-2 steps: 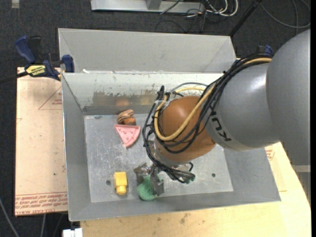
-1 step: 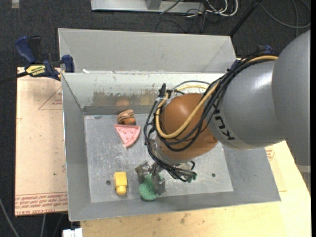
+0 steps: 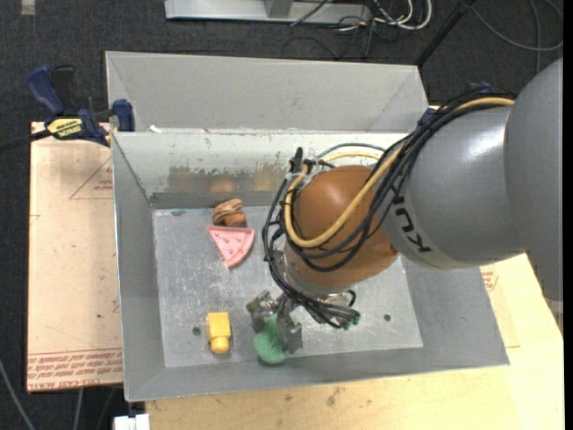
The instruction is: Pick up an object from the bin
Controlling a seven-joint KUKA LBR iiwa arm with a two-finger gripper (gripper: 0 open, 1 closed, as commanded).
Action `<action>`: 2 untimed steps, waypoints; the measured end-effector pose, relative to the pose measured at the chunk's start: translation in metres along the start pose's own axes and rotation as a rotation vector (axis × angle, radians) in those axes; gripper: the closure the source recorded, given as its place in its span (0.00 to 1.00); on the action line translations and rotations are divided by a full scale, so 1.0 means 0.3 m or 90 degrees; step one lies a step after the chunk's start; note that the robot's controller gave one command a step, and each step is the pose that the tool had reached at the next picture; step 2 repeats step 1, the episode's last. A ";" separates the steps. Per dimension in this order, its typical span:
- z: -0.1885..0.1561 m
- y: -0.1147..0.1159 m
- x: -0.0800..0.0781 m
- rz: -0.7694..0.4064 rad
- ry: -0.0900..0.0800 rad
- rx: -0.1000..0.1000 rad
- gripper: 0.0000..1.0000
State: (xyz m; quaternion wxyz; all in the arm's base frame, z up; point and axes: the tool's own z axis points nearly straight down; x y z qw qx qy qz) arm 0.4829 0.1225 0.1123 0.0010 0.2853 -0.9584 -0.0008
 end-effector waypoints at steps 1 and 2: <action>-0.064 0.001 0.001 0.001 0.001 0.000 1.00; -0.064 0.001 0.001 0.001 0.001 0.000 1.00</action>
Offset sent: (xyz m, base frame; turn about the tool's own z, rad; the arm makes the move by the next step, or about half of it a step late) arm -0.0001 0.0000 0.0098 0.0000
